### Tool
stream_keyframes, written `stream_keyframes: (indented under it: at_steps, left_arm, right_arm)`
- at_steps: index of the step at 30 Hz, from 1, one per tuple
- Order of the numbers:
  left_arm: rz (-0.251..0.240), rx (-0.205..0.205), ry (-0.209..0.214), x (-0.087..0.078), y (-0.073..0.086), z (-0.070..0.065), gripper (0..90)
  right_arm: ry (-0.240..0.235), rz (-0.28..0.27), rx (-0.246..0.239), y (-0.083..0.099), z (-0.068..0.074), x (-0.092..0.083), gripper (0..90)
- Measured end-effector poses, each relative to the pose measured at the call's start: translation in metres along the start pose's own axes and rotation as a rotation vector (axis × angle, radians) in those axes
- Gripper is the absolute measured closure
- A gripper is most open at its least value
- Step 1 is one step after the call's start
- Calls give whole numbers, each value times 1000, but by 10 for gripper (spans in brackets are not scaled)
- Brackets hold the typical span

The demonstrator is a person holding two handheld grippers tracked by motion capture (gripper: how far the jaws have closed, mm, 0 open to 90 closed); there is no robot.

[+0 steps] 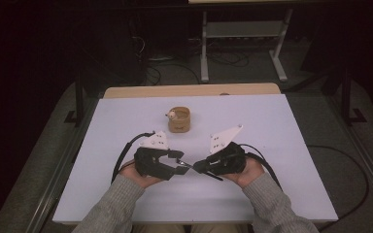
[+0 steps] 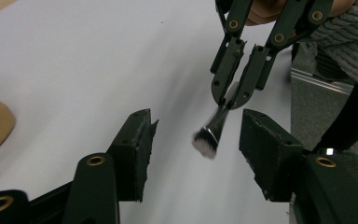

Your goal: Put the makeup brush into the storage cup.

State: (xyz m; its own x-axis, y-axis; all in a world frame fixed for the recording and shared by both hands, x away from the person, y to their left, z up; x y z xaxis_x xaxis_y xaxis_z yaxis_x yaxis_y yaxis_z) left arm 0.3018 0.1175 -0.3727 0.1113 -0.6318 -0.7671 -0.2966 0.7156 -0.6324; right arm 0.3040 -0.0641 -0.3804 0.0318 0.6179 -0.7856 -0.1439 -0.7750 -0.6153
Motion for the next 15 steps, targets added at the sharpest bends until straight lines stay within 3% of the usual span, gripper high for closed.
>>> stream_keyframes:
  at_steps: [15]
  left_arm:
    - [23,43,79,1,1,-5,756]
  right_arm:
    - [42,14,-69,-6,10,5,831]
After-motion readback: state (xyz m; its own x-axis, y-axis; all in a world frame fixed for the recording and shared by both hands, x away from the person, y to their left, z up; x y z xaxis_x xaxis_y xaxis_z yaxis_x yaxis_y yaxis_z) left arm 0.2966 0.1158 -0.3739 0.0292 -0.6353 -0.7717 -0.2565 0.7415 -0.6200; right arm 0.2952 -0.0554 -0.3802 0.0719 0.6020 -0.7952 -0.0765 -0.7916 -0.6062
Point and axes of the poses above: each handheld gripper's, and its own axes: x roughly forward along the jaws, y roughly out of its underside, z roughly to its left, the point moved 4 cm from there along x, roughly forward along the jaws, and after that the axes turned 13 degrees about z, right-handed, at the moved point
